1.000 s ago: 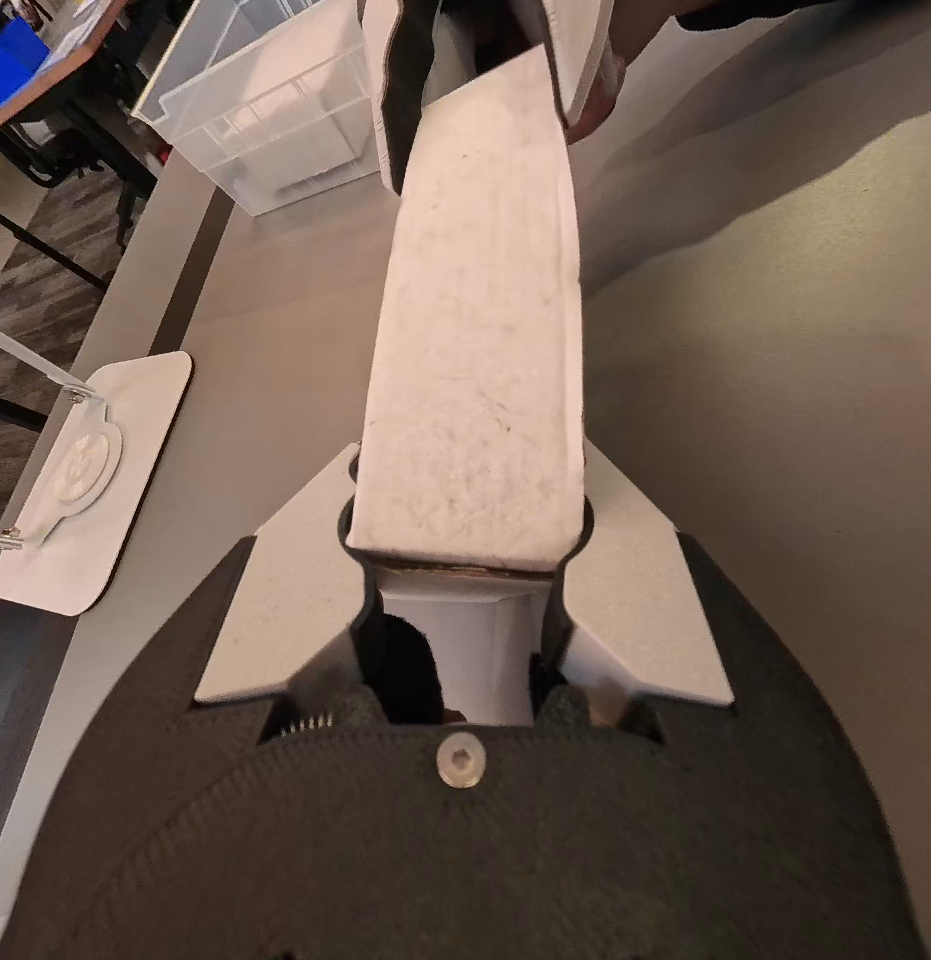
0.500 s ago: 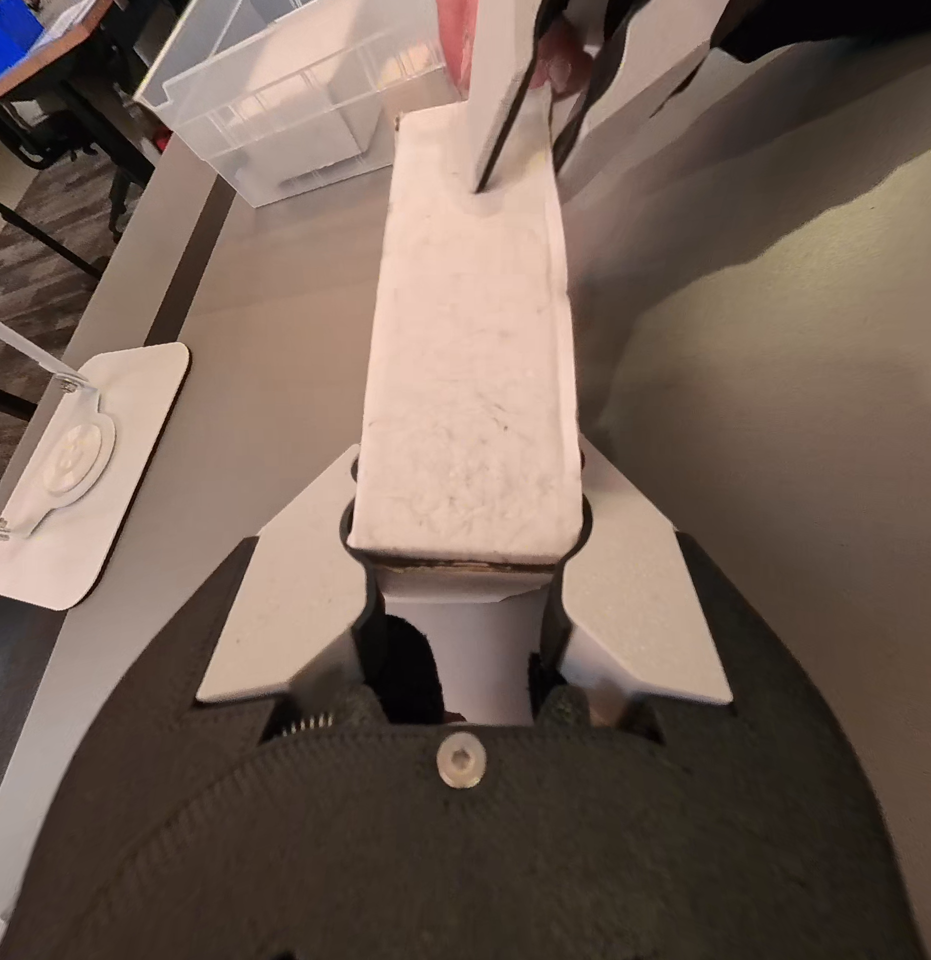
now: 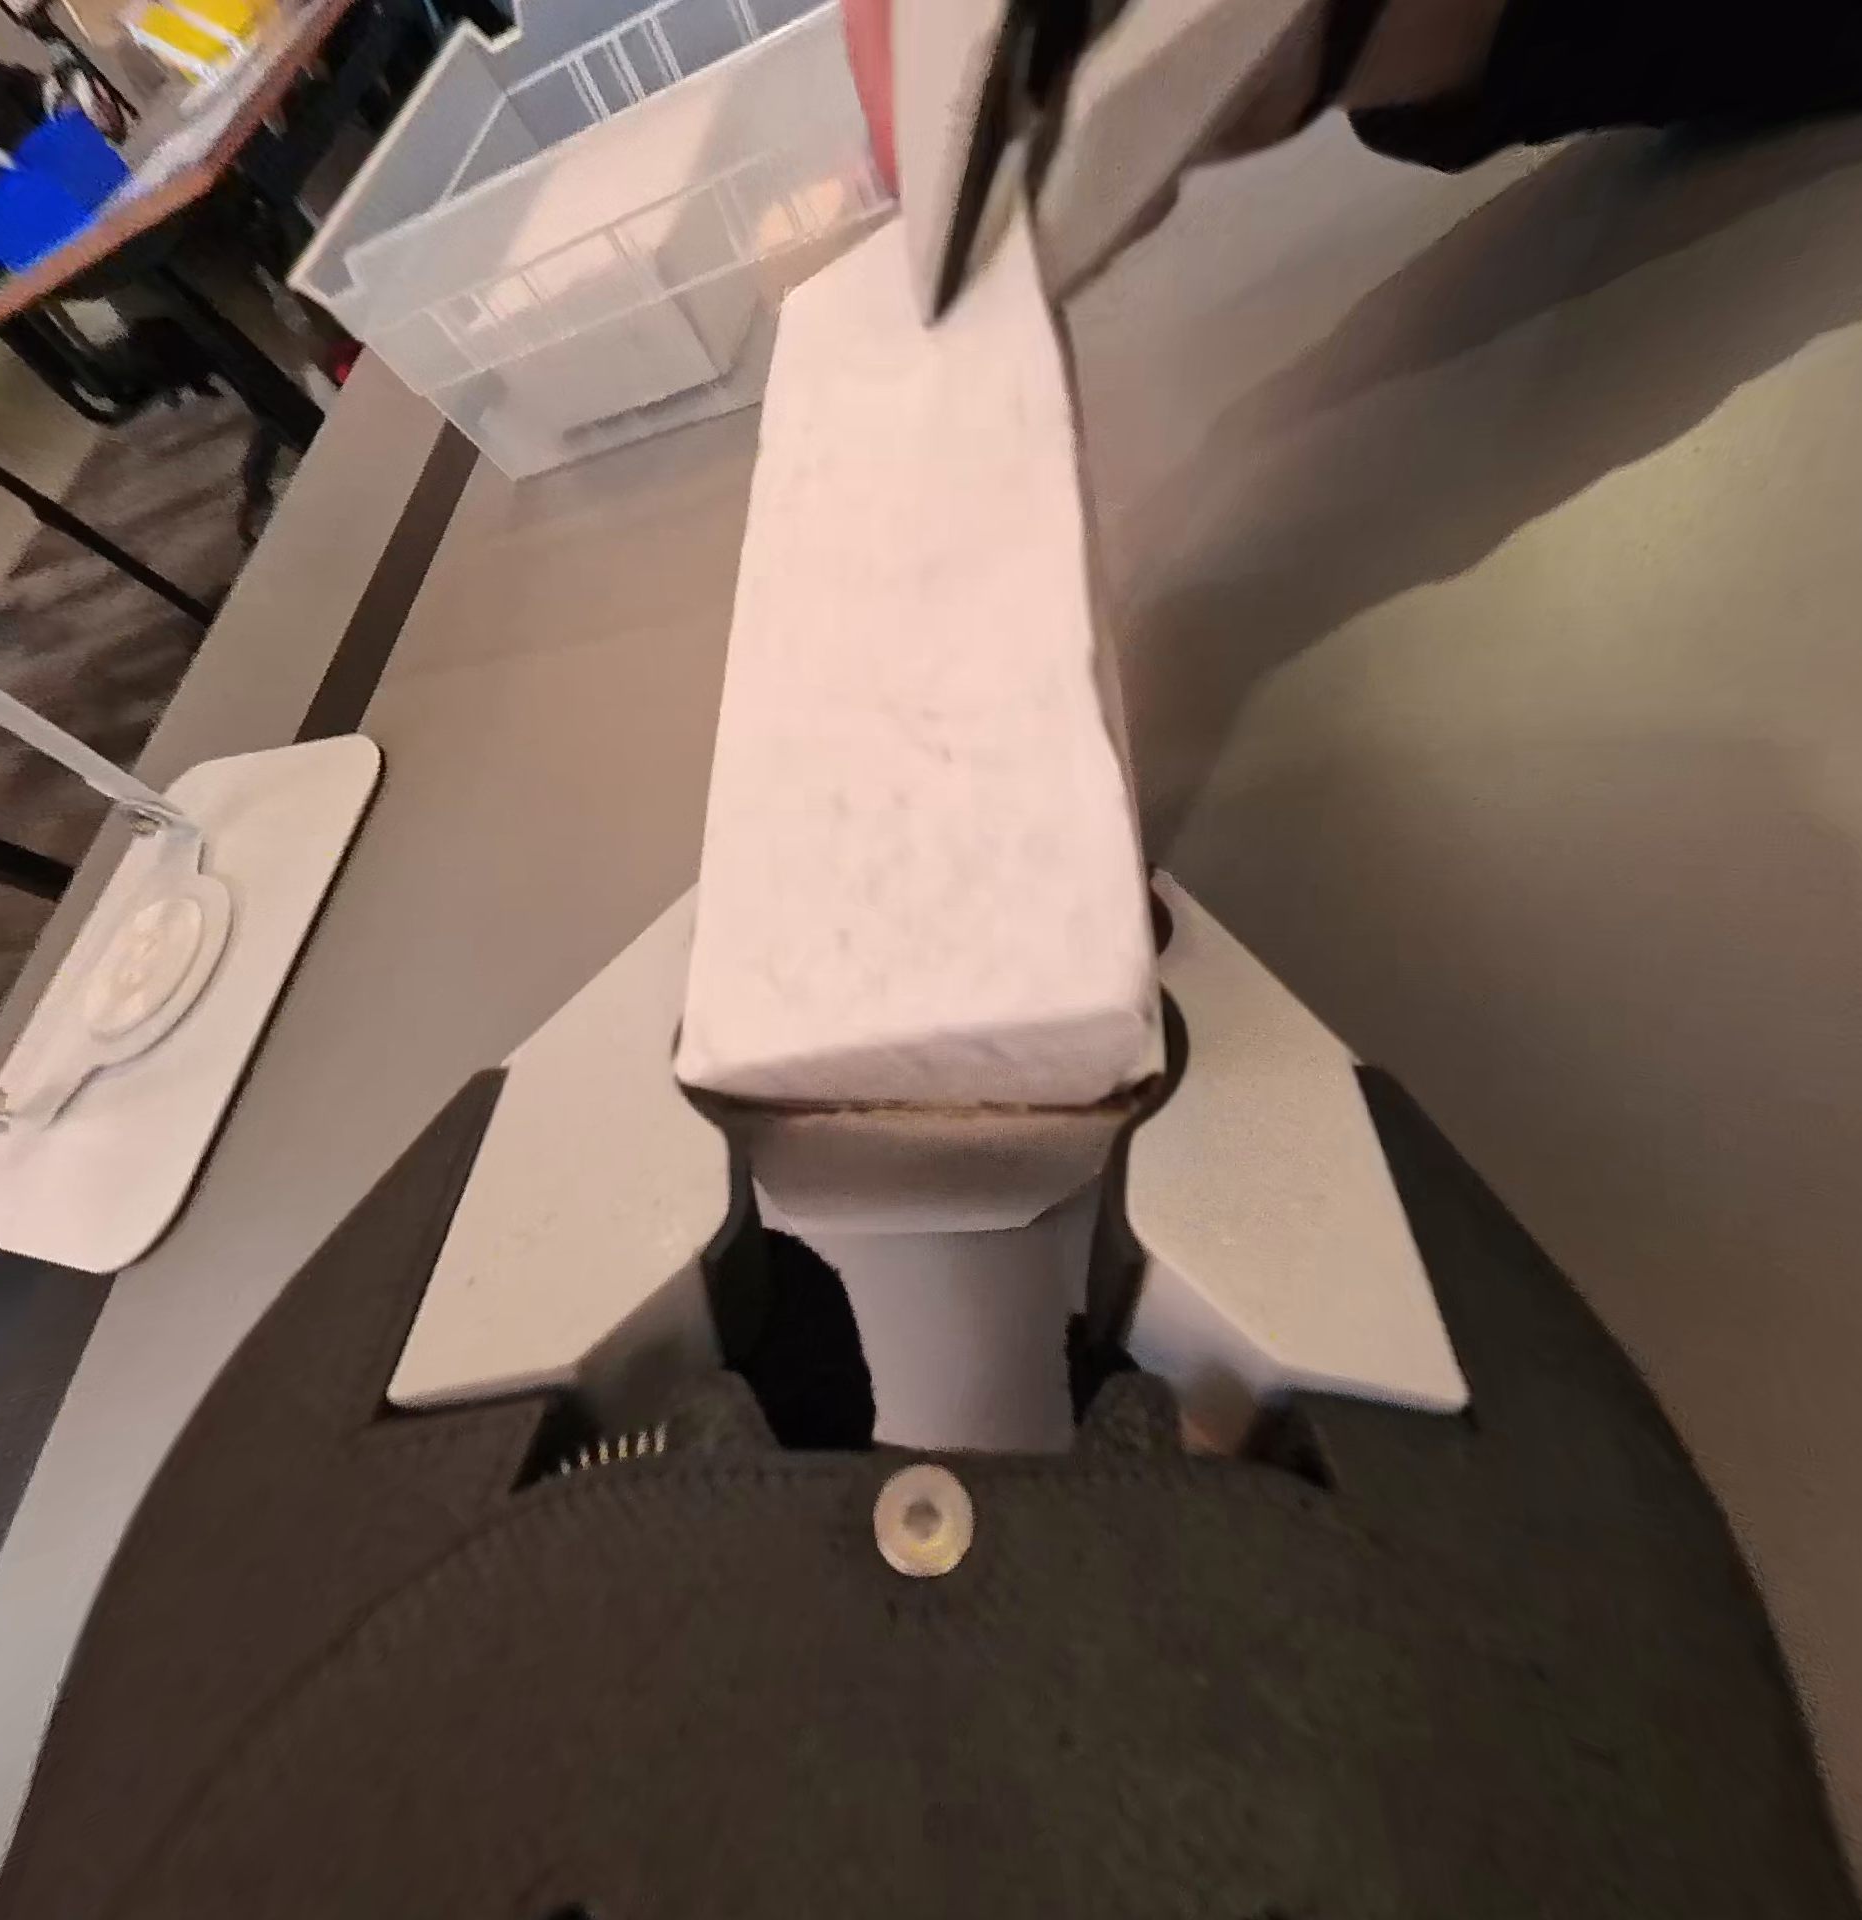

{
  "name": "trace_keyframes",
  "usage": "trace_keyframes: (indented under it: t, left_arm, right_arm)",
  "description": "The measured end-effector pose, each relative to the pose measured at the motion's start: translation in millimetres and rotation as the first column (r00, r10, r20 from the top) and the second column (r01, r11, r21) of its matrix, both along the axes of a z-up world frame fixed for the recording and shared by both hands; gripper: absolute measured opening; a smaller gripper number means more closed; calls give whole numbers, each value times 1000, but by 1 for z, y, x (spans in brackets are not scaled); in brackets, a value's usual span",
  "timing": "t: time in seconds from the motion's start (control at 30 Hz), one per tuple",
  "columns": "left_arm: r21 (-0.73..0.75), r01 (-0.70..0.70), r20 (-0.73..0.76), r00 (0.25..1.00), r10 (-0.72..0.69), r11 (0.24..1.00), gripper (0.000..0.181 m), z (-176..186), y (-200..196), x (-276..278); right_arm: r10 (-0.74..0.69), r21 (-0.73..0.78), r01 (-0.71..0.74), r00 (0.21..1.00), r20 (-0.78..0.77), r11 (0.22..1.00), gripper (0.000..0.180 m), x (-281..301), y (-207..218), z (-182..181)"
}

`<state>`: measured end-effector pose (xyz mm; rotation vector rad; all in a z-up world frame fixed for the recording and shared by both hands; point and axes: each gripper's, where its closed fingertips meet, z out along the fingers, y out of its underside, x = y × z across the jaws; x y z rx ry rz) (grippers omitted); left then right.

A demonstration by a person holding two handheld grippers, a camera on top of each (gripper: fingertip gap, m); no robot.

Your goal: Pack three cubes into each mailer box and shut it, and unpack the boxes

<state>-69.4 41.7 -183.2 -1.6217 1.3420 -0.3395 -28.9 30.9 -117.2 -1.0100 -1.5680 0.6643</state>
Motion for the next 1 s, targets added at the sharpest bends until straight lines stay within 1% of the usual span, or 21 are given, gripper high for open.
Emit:
trace_keyframes:
  t: [0.13, 0.2, 0.27, 0.33, 0.43, 0.53, 0.6, 0.67, 0.7, 0.73, 0.8, 0.87, 0.9, 0.93, 0.97, 1.0]
  left_arm:
    - [7, -4, 7, 1000, 4, 1000, 72, 0, 0, 3]
    - [12, -4, 14, 1000, 4, 1000, 71, 0, -1, 4]
    - [27, -7, -3, 1000, 7, 1000, 71, 0, -1, 4]
    - [44, -4, 0, 1000, 4, 999, 71, 0, -2, 6]
    - [77, 9, -32, 999, -7, 997, 71, -1, -4, 8]
    - [105, 14, -72, 997, -7, 994, 70, -2, -5, 10]
    - [106, 14, -73, 997, -7, 994, 69, -2, -5, 10]
    - [109, 17, -74, 997, -9, 994, 69, -2, -5, 11]
    - [108, 18, -75, 997, -10, 994, 69, -2, -5, 11]
    - [117, 27, -75, 997, -18, 993, 69, -2, -6, 11]
    - [120, 32, -86, 996, -22, 992, 69, -3, -7, 12]
    - [129, 44, -92, 995, -32, 991, 69, -3, -8, 12]
    - [135, 48, -99, 994, -35, 990, 69, -3, -8, 12]
    - [141, 53, -105, 994, -39, 989, 69, -4, -9, 12]
    - [137, 51, -99, 994, -38, 989, 69, -3, -9, 12]
    - [136, 51, -93, 995, -39, 989, 69, -3, -9, 13]
  right_arm:
    - [5, -66, -6, 1000, -22, 998, 2, 3, 4, 7]
    - [5, -94, -6, 1000, -6, 996, 2, 4, 4, 8]
    - [3, -157, -5, 1000, -11, 988, 1, 3, 7, 13]
    - [4, -246, -4, 1000, -4, 969, 1, 4, 10, 17]
    - [-4, -352, 15, 999, 33, 936, 0, 3, 15, 25]
    - [22, -447, 21, 996, 91, 894, 0, 2, 21, 29]
    - [33, -483, 27, 993, 116, 875, 0, 2, 24, 29]
    - [68, -463, 0, 989, 129, 886, 0, 3, 22, 28]
    - [62, -411, -5, 990, 124, 911, 1, 3, 22, 28]
    - [37, -355, 8, 992, 118, 935, 5, 4, 24, 26]
    - [-9, -248, 49, 987, 162, 967, 27, 8, 27, 14]
    - [-34, -154, 69, 975, 217, 986, 30, 14, 31, -4]
    - [-23, -126, 51, 978, 208, 991, 30, 14, 30, -8]
    - [0, -131, 23, 985, 174, 991, 23, 14, 27, -7]
    - [22, -168, 5, 987, 160, 986, 7, 14, 25, -8]
    - [34, -225, 2, 987, 155, 974, 4, 13, 24, -8]
